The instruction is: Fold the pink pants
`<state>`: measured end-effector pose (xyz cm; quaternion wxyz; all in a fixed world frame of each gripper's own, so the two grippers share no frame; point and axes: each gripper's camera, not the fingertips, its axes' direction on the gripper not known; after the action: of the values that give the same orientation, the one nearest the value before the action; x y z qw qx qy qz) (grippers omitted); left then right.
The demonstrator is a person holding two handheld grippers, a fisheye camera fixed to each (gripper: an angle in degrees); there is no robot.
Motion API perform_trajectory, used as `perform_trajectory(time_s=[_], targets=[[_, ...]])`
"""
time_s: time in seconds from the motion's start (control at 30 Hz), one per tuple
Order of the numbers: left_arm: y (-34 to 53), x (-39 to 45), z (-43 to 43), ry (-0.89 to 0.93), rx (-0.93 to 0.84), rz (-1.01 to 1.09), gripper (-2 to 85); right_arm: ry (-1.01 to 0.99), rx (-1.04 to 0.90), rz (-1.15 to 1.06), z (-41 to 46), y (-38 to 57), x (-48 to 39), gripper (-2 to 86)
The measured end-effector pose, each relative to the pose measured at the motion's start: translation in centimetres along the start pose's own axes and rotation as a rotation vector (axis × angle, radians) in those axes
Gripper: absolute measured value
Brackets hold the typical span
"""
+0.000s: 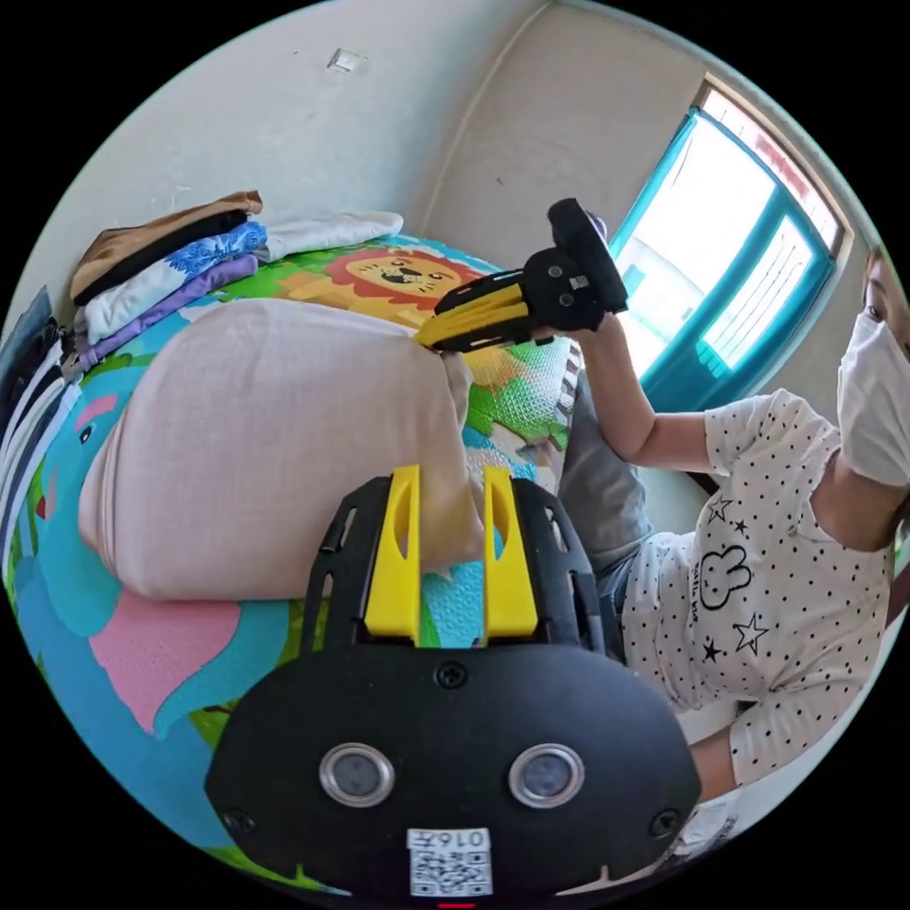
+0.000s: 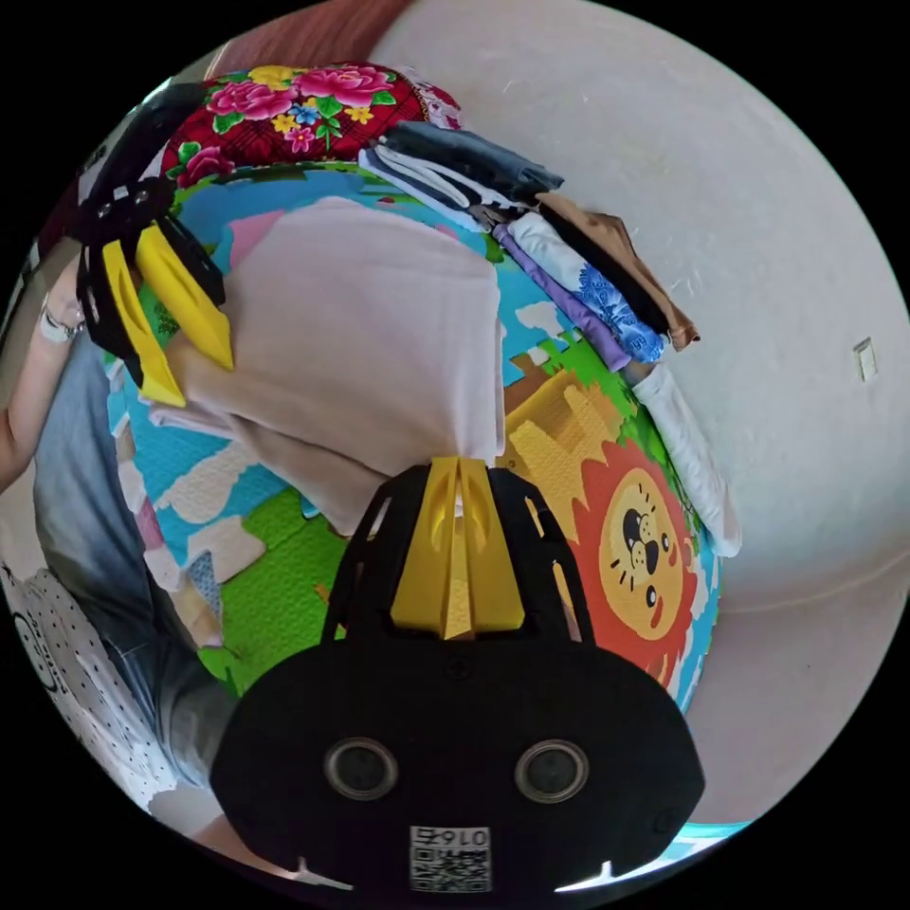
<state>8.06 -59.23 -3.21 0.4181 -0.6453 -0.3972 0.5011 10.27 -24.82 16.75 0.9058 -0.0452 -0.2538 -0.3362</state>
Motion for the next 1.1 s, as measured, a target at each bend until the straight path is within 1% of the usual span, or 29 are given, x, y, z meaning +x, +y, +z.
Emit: perform_trajectory(time_s=[0.1, 0.23, 0.33, 0.4, 0.43, 0.5, 0.57, 0.6, 0.63, 0.67, 0.73, 0.8, 0.87, 0.9, 0.97, 1.1], targets=[[-0.6, 1.2, 0.5, -0.053, -0.055, 0.052, 9.0, -0.008, -0.073, -0.059, -0.3, -0.1, -1.2, -0.5], [-1.0, 2.0, 0.5, -0.075, -0.085, 0.082, 7.9, -0.058, -0.092, -0.134, -1.3, 0.3, -2.5, -0.4], [-0.8, 1.5, -0.4, -0.049, -0.108, 0.05, 6.7, -0.118, -0.081, -0.236, -2.8, 1.0, -3.9, -0.3], [-0.3, 0.6, -1.9, -0.011, -0.078, -0.003, 7.4, -0.158, -0.052, -0.317, -4.1, 1.9, -4.9, -0.2], [-0.1, 0.4, -2.4, -0.015, -0.058, -0.018, 8.0, -0.174, -0.019, -0.34, -5.0, 2.5, -5.1, 0.0], [0.8, 0.1, -4.7, -0.075, 0.021, -0.064, 9.3, -0.206, 0.062, -0.26, -6.2, 3.2, -3.8, 0.4], [1.3, 0.7, -5.8, -0.16, 0.038, -0.057, 10.7, -0.216, 0.199, -0.081, -7.5, 4.6, -1.0, 2.0], [1.6, 1.2, -6.1, -0.193, 0.031, -0.036, 11.2, -0.213, 0.228, -0.04, -7.6, 5.1, -0.4, 2.6], [1.7, 1.5, -6.2, -0.196, 0.02, -0.021, 11.4, -0.216, 0.257, 0.006, -7.7, 5.9, 0.2, 7.3], [1.7, 2.0, -5.9, -0.182, -0.015, 0.013, 11.6, -0.229, 0.257, -0.004, -7.7, 6.5, 0.1, 11.4], [1.5, 2.8, -5.3, -0.176, -0.075, 0.062, 11.8, -0.217, 0.251, -0.06, -7.7, 7.0, -1.0, 15.2], [1.0, 4.6, -4.4, -0.226, -0.123, 0.159, 12.2, -0.128, 0.294, -0.113, -8.3, 7.3, -2.8, 16.2], [0.6, 6.3, -3.7, -0.239, -0.142, 0.255, 12.4, -0.03, 0.414, -0.169, -9.9, 7.6, -5.4, 16.6], [0.4, 7.4, -3.1, -0.221, -0.161, 0.31, 13.0, -0.013, 0.451, -0.182, -10.3, 7.7, -6.1, 16.7], [-0.1, 8.3, -2.3, -0.223, -0.192, 0.333, 13.3, 0.0, 0.543, -0.206, -11.7, 7.9, -8.2, 17.8], [-1.1, 8.2, -1.1, -0.28, -0.226, 0.259, 10.8, -0.037, 0.552, -0.281, -12.7, 7.6, -10.8, 18.4]])
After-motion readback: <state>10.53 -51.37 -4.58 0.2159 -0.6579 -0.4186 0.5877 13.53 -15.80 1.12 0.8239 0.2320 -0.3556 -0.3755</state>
